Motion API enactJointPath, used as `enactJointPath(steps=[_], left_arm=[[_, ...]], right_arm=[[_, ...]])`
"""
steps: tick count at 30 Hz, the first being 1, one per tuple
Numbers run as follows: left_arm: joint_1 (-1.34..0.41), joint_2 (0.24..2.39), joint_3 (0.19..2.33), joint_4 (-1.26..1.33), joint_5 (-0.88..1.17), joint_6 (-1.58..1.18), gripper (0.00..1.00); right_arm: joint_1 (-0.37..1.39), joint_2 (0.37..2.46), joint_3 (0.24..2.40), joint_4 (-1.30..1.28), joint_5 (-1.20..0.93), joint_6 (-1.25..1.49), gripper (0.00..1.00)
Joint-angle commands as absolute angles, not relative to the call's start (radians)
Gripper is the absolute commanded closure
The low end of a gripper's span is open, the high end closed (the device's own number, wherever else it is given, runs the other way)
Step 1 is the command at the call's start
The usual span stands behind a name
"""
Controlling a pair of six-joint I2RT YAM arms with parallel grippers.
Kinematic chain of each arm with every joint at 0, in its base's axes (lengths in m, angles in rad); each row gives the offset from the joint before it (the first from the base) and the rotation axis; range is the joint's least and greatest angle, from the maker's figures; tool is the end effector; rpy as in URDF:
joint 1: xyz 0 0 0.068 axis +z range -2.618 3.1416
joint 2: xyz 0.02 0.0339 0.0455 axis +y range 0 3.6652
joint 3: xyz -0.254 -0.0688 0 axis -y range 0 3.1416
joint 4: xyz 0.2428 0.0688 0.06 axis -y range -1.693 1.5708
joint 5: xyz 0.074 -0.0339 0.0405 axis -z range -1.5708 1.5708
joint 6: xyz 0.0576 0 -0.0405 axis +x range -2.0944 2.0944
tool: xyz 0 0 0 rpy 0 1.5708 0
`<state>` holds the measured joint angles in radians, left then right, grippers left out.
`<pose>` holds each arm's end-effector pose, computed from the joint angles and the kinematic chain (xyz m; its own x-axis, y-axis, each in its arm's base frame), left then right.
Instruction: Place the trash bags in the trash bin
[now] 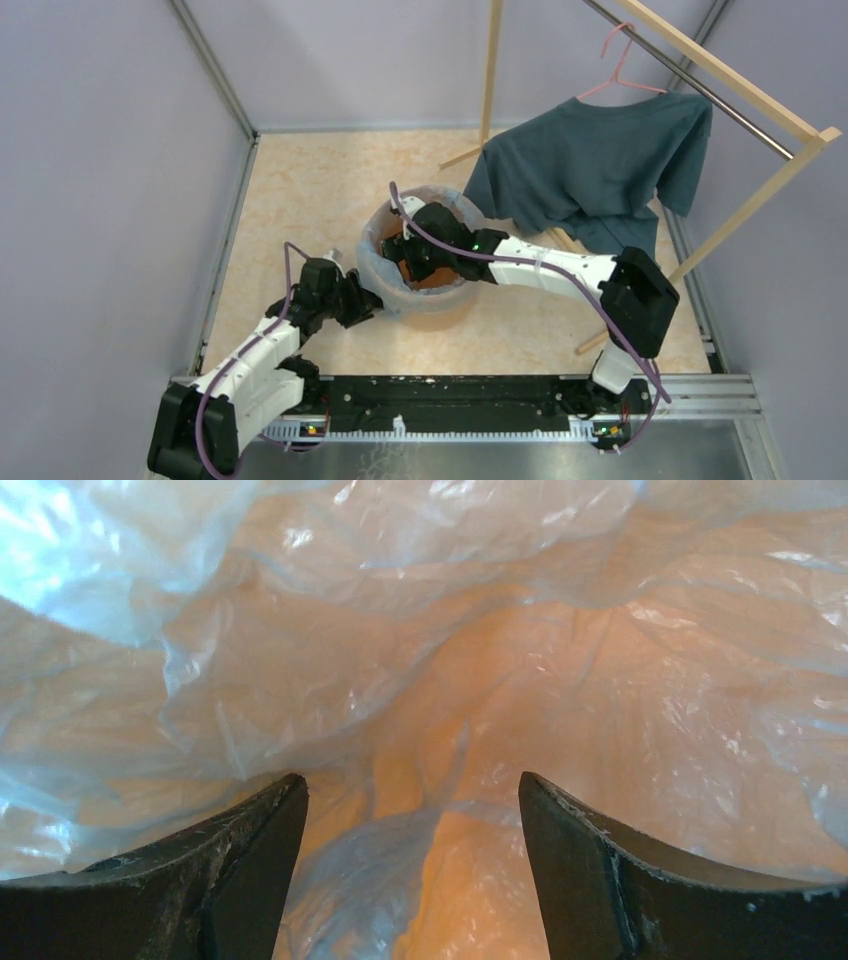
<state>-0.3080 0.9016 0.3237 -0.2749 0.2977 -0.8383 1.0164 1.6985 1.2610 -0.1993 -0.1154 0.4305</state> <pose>0.1697 -0.0717 0.1331 -0.8321 -0.4812 -0.2757 -0.2168 0.7399 -0.6369 0.2066 0.3463 0.2389 -0.6573 -0.2741 -0.7021 -0.6812 0.6147 0.3978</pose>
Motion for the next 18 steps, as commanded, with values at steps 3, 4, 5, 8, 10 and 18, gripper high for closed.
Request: enactJointPath(steps=[3, 4, 5, 8, 10, 18], left_arm=[[-0.307, 0.885, 0.35, -0.268, 0.3, -0.827, 0.43], [-0.307, 0.884, 0.349, -0.269, 0.298, -0.828, 0.43], [-0.307, 0.881, 0.346, -0.268, 0.296, -0.831, 0.43], [-0.307, 0.873, 0.336, -0.26, 0.293, -0.839, 0.43], [-0.307, 0.875, 0.34, -0.259, 0.293, -0.842, 0.43], [-0.307, 0.865, 0.356, -0.304, 0.279, -0.826, 0.42]], right_arm=[[0.935, 1.614, 1.274, -0.262, 0.042, 0.363, 0.23], [0.938, 1.617, 1.292, -0.298, 0.087, 0.333, 0.23], [0.943, 1.624, 1.31, -0.333, 0.135, 0.306, 0.23], [0.964, 1.68, 1.347, -0.41, 0.329, 0.247, 0.23], [0.968, 1.745, 1.383, -0.452, 0.386, 0.243, 0.23], [1.049, 1.857, 1.398, -0.36, 0.227, 0.31, 0.23]])
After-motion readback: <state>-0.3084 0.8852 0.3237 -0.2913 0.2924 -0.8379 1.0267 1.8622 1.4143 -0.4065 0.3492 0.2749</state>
